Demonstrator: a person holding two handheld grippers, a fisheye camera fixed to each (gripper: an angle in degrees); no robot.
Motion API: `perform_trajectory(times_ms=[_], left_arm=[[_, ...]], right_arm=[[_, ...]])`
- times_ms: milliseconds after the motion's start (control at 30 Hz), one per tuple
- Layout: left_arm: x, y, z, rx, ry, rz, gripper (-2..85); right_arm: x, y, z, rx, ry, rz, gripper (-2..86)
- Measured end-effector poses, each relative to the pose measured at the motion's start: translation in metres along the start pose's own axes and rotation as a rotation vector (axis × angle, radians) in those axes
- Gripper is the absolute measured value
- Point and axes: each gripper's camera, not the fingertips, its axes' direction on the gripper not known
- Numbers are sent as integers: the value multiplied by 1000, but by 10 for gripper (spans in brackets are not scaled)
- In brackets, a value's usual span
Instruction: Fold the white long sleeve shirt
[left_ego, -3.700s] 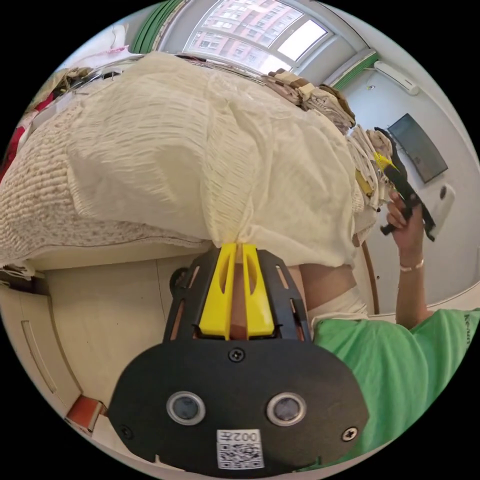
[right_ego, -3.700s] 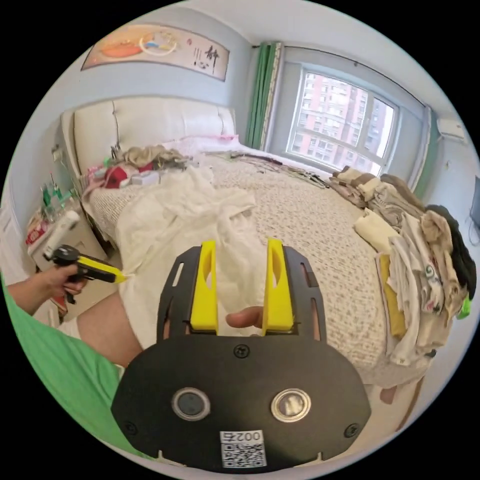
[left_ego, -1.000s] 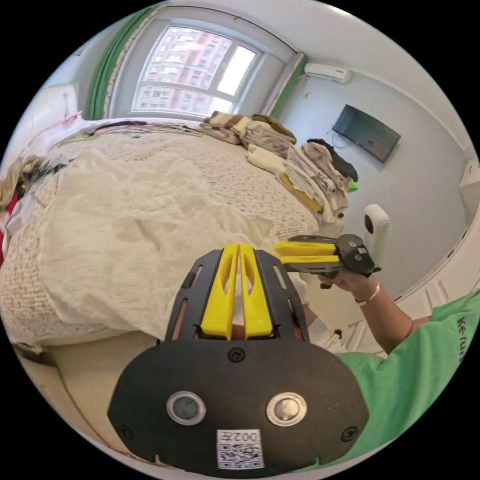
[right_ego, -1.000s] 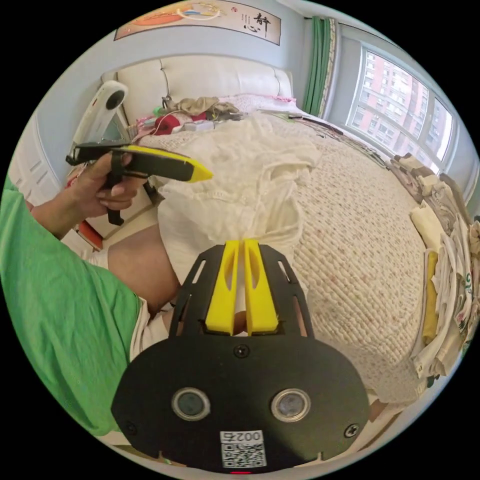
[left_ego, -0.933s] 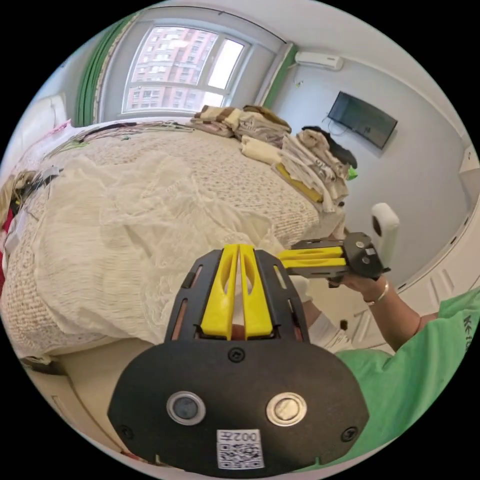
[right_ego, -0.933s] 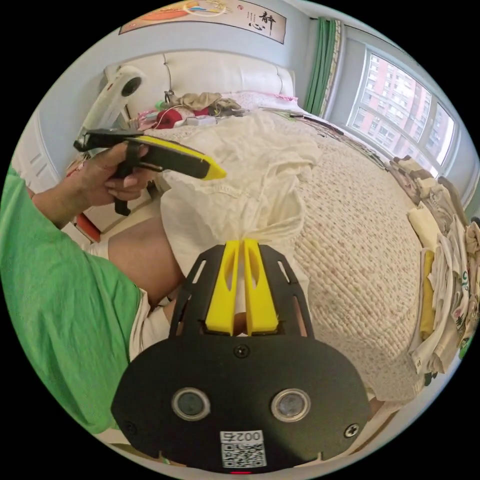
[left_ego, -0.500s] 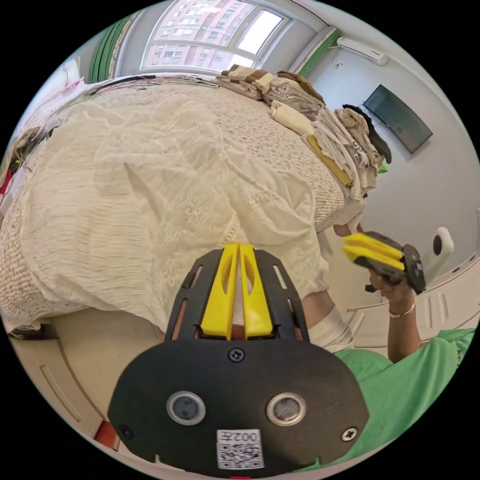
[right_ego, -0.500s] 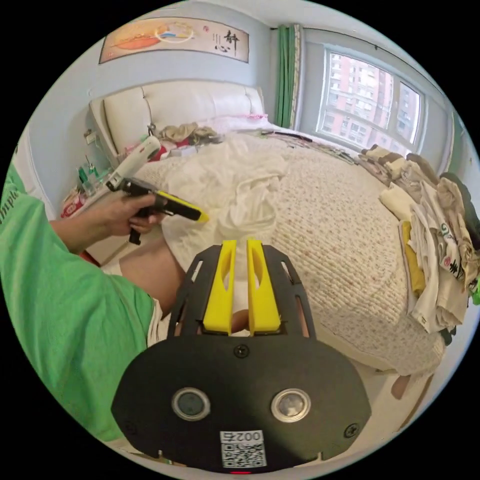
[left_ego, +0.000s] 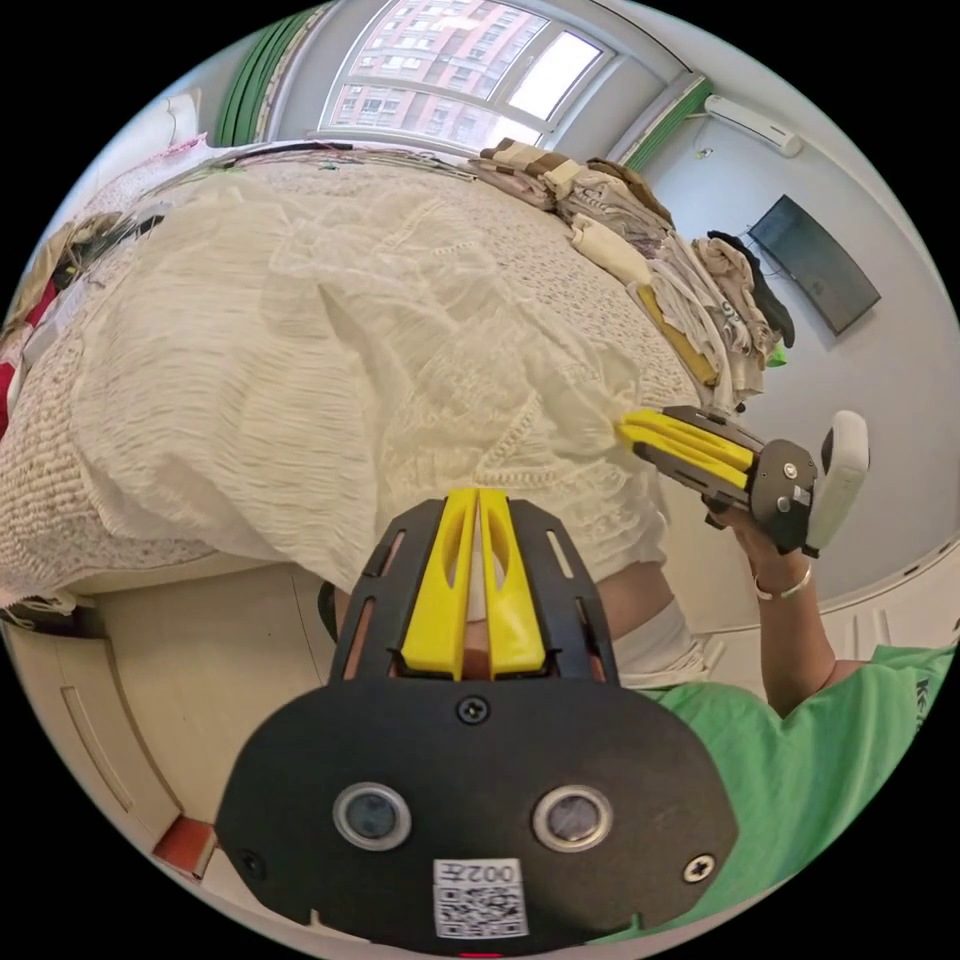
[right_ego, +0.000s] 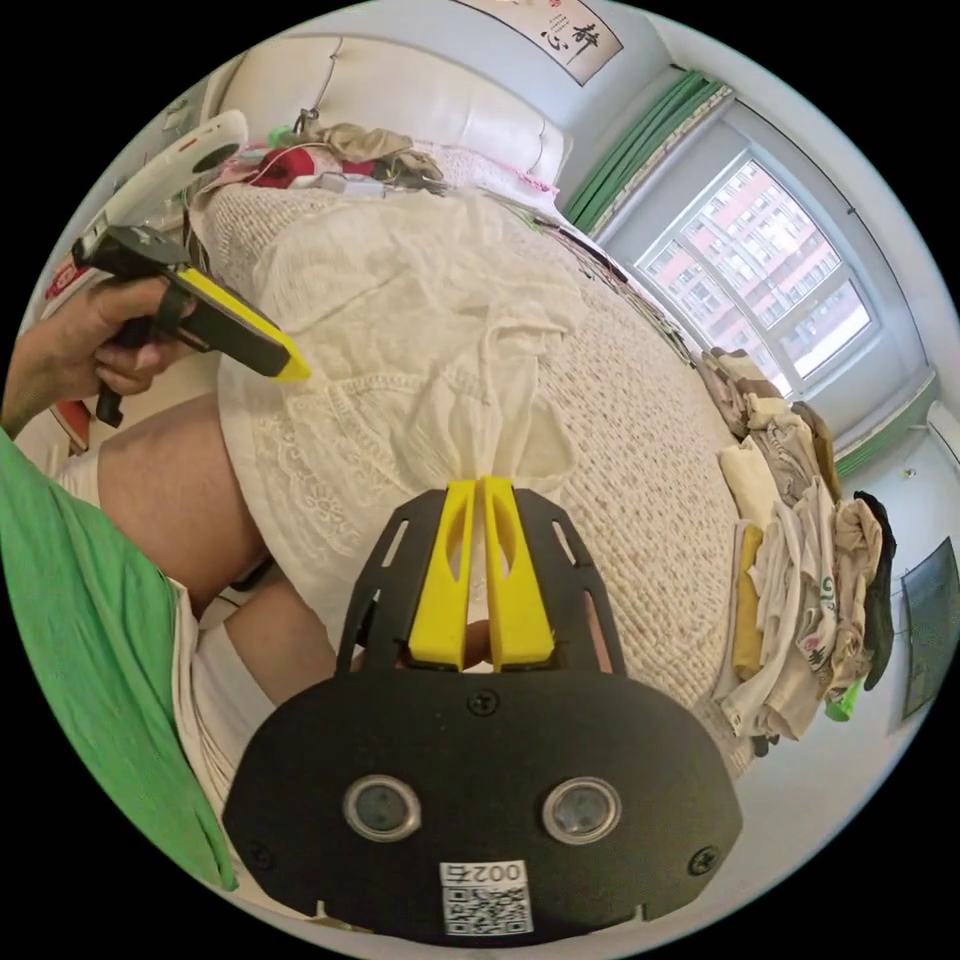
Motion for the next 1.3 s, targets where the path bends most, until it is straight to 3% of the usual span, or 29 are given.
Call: perform_trajectory(times_ms=[400,633,1300], left_arm=[[13,-7,-45,161,207,127,-9],[-17,-10,-51,142,454,4,9],[-15,21,-45,78,332,-34,-14]], right_arm=[[-39,1,-76,269,-120,46,-8],[-66,-3,-70,265,-126,12,-8],[-76,-13,-49,255,-151,-58,-4]])
